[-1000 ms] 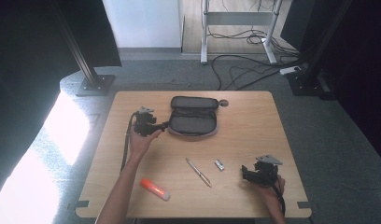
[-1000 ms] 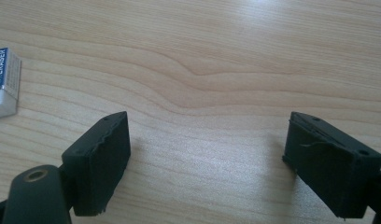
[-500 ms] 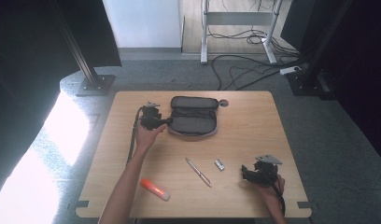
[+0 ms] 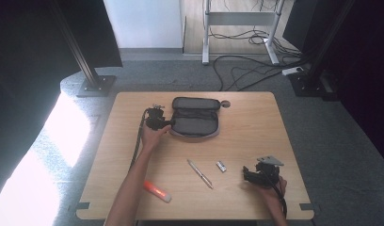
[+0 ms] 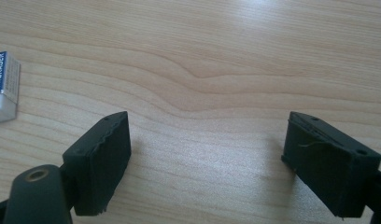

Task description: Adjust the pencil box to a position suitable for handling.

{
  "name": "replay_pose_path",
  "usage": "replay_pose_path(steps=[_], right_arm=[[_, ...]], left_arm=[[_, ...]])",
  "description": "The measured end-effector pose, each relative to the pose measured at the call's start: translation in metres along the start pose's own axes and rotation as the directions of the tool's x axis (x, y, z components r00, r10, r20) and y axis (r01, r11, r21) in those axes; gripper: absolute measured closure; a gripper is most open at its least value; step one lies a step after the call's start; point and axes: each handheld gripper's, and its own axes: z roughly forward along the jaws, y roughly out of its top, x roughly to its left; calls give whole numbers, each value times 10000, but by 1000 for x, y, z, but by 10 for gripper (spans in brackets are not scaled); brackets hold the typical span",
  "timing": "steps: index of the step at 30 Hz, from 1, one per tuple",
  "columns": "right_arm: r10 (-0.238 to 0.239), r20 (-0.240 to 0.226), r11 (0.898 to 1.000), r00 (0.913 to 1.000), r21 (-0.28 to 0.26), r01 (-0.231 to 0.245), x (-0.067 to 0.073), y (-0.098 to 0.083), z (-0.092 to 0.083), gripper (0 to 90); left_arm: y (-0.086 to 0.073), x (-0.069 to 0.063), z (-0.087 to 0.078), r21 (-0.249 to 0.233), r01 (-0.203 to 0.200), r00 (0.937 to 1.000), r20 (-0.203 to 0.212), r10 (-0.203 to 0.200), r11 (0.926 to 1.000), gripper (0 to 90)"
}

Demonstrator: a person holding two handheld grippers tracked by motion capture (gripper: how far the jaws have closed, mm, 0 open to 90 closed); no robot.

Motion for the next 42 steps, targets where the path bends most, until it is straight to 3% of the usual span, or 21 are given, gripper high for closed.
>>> replay_pose_path(steps=[3, 19, 25, 28, 42], right_arm=[[2, 1, 10000, 10000, -2, -2, 0, 0, 0, 148], [2, -25, 10000, 10000, -34, -2, 1, 0, 0, 160], [-8, -29, 10000, 10000, -18, 8, 2, 1, 0, 166], [-25, -74, 10000, 10000, -44, 25, 2, 1, 1, 167], [-57, -127, 10000, 9999, -43, 56, 2, 2, 1, 174]], left_arm=[[-1, 2, 2, -10, 125, 9999, 24, -125, 9999, 444], [-6, -3, 15, 119, -133, 9998, -157, 135, 9998, 603], [-8, 0, 19, 361, 59, 10000, -36, -58, 9993, 629], [-11, -1, 21, 545, 34, 9998, -175, -24, 9985, 667], [-10, 0, 21, 551, 340, 9989, -345, -321, 9979, 745]])
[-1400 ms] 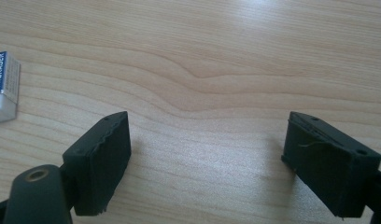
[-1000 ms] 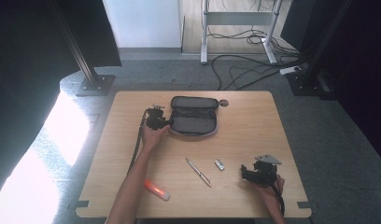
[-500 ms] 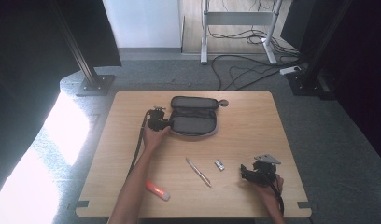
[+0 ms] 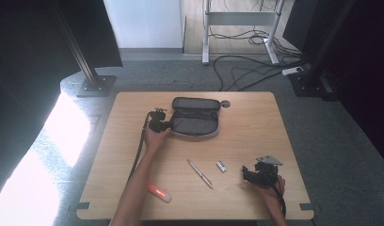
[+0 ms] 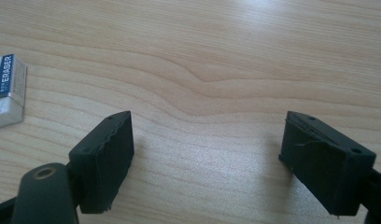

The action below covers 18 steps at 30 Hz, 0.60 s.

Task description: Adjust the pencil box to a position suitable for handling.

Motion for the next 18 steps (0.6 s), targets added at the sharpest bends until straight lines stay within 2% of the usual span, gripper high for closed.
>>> replay_pose_path(steps=[1, 3, 9, 14, 18], right_arm=[[-73, -93, 10000, 9999, -61, 72, -1, 0, 0, 227], [103, -121, 9997, 9999, -230, -106, -6, 0, -2, 310], [953, -625, 9923, 9935, -733, -998, -18, 7, -9, 323], [851, -979, 9911, 9916, -937, -943, -16, 24, -14, 313], [561, -1168, 9925, 9916, -1011, -681, -9, 39, -14, 307]], left_arm=[[0, 0, 0, -27, 20, 10000, 10, -20, 10000, 746], [-1, 0, 0, -39, 18, 10000, 16, -18, 10000, 746], [-1, 2, 0, -85, 3, 9999, 105, -2, 10000, 747], [-3, 3, 0, -138, 67, 9998, 166, -65, 9999, 742], [-3, 3, 0, -146, 93, 9998, 179, -90, 9998, 742]])
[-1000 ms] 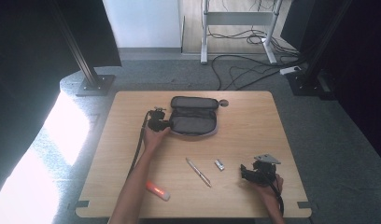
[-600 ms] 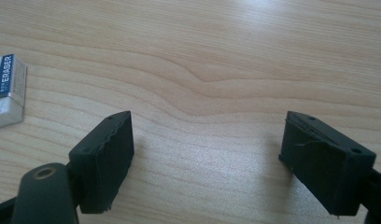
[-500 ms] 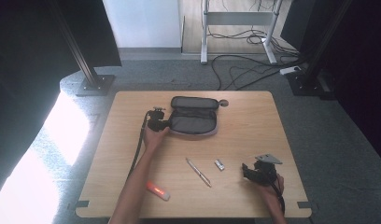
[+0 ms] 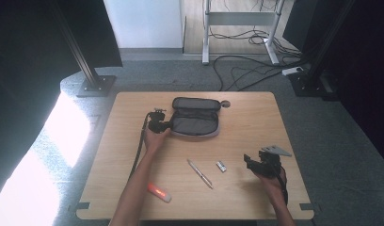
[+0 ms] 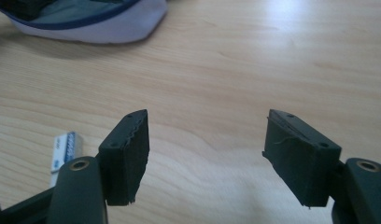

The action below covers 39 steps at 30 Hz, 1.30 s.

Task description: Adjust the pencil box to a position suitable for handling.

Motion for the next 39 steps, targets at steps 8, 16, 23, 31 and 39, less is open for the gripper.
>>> replay_pose_path(steps=[8, 16, 23, 31, 39], right_arm=[[-641, -190, 9979, 9978, 94, 643, 15, 20, 13, 311], [-690, -386, 9976, 9969, 74, 693, 21, 35, 18, 322], [-800, -550, 9968, 9953, -56, 799, 30, 44, 27, 327], [-708, -746, 9975, 9947, 5, 710, 37, 51, 39, 342], [-696, -742, 9975, 9948, 68, 703, 42, 58, 57, 359]], left_arm=[[0, -1, 0, 17, -30, 10000, 23, 30, 10000, 741], [0, 0, 1, -2, 63, 9999, 90, -63, 10000, 740], [-1, 0, 1, 0, 104, 9999, 87, -104, 9999, 739], [-1, 0, 1, 22, 93, 9999, 82, -93, 10000, 742], [-1, 0, 1, 19, 78, 9999, 80, -78, 10000, 742]])
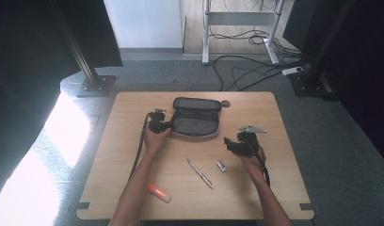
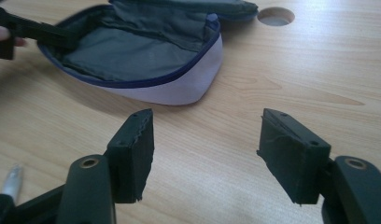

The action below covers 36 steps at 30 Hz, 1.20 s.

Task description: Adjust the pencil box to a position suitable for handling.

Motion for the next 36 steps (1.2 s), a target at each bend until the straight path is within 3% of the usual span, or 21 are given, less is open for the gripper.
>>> replay_pose_path(steps=[7, 18, 28, 36], right_arm=[[-162, 256, 9997, 9995, 208, 156, 0, 16, 14, 375], [80, 93, 9997, 9999, 221, -82, 0, 19, 27, 401], [-111, 180, 9993, 9998, 359, 104, 5, 31, 39, 402], [-166, 228, 9998, 9996, 135, 163, 9, 37, 47, 409]], left_arm=[[0, -1, 0, 46, -83, 10000, 2, 83, 10000, 741], [-1, -1, 0, 49, -6, 10000, 56, 6, 10000, 739], [-1, -1, 0, 92, -23, 10000, 88, 22, 10000, 738], [-1, -1, 0, 80, -21, 9999, 105, 20, 10000, 739]])
